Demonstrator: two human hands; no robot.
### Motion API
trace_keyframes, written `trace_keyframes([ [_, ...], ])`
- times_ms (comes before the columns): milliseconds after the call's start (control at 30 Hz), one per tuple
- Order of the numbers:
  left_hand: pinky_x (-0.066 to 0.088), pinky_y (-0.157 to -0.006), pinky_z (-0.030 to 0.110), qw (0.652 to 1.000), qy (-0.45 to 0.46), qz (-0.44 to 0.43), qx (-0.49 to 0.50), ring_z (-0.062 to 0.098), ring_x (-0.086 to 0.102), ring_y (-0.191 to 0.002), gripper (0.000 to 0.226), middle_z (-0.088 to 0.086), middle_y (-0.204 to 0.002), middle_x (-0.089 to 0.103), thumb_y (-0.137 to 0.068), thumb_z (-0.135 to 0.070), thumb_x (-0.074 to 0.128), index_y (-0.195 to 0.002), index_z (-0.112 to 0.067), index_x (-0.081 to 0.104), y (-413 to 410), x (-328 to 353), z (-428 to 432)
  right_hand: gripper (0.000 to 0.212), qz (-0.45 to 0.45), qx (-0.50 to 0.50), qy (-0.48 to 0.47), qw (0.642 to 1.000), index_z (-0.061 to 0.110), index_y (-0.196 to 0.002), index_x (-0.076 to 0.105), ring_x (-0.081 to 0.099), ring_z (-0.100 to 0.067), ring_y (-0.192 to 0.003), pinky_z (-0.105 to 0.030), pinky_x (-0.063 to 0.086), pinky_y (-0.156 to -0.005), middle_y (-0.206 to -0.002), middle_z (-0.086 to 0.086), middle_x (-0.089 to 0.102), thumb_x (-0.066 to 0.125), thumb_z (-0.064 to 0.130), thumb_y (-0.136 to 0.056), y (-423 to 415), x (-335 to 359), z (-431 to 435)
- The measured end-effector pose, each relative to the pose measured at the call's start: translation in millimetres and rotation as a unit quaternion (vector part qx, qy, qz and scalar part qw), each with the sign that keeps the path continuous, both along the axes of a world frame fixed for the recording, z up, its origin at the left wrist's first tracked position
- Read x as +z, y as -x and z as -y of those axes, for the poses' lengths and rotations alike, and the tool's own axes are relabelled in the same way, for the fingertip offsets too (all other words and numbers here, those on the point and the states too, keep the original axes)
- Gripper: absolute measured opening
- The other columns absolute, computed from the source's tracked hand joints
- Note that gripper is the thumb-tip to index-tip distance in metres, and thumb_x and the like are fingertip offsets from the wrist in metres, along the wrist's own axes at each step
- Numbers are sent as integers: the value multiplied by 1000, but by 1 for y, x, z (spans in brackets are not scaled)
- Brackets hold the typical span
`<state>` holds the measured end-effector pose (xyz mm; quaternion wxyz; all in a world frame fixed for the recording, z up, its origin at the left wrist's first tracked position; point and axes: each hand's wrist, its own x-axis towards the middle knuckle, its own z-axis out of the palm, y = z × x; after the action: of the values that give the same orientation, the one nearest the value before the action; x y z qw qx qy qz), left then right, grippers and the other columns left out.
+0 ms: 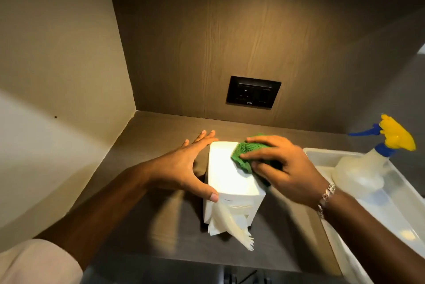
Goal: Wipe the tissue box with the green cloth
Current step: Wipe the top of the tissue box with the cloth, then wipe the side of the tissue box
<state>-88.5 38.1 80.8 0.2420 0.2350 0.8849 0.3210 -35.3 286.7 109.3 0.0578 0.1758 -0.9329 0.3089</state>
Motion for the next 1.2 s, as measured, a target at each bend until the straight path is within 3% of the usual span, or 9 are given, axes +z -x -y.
trace_keyframes([
  [100,-7,-118,48,1000,10,-23,-16,15,-24,-143,135,-21,-157,-18,-43,-70,80,-143,-50,-9,1,1,2,26,7,-34,-76,997,38,-112,69,44,-20,-124,-45,42,-98,-131,10,59,56,32,-90,21,5,34],
  [267,-13,-115,34,997,2,-62,-53,-21,-30,-122,134,-31,-145,-16,-45,-71,78,-146,-43,-5,4,1,4,33,-77,4,-166,983,46,-116,62,35,-25,-133,-42,37,-89,-137,15,53,51,41,-86,-13,-3,42],
  [367,-13,-111,31,996,24,-57,-64,-16,-33,-121,134,-36,-137,-21,-44,-72,77,-145,-43,-7,5,6,1,31,-25,30,-80,996,41,-113,67,37,-20,-135,-46,42,-100,-139,16,53,57,33,-85,-44,-7,11],
  [533,-16,-114,40,978,154,-84,-113,4,-29,-136,138,-14,-155,-25,-45,-83,64,-147,-33,-14,10,24,-6,43,1,-63,45,997,35,-111,72,51,-10,-124,-42,46,-104,-133,14,59,66,5,-80,-74,-27,-32],
  [667,-18,-111,45,950,232,-125,-165,9,-26,-139,142,-5,-160,-16,-42,-92,54,-148,-23,-11,9,39,-49,40,29,-147,158,976,29,-113,71,53,-2,-124,-26,42,-109,-132,10,60,68,4,-83,-82,-55,-29],
  [867,-16,-115,43,920,282,-138,-234,20,-16,-145,131,0,-161,-13,-54,-65,76,-147,-31,-10,7,55,-85,37,13,-224,468,855,27,-107,74,58,-1,-120,-22,42,-108,-122,11,67,67,-1,-83,-86,-92,1],
  [1000,-21,-111,38,880,338,-127,-309,5,-33,-137,132,-19,-155,-23,-54,-56,78,-139,-47,-22,9,61,-84,38,25,-238,580,779,35,-106,74,60,-1,-118,-23,47,-101,-122,14,68,65,4,-86,-88,-122,17],
  [1133,-19,-113,37,934,246,-39,-257,-12,-29,-133,102,-32,-151,-24,-68,-74,57,-139,-56,-14,3,65,-78,36,53,-246,599,761,39,-117,67,59,2,-118,-18,50,-94,-127,17,65,61,18,-88,-79,-127,20],
  [1200,-6,-120,42,960,172,-120,-187,-10,-16,-139,73,-24,-157,-10,-86,-62,37,-146,-44,-1,-7,50,-77,35,96,-244,586,767,43,-119,64,58,0,-118,-28,50,-101,-128,19,64,59,26,-89,-69,-118,19],
])
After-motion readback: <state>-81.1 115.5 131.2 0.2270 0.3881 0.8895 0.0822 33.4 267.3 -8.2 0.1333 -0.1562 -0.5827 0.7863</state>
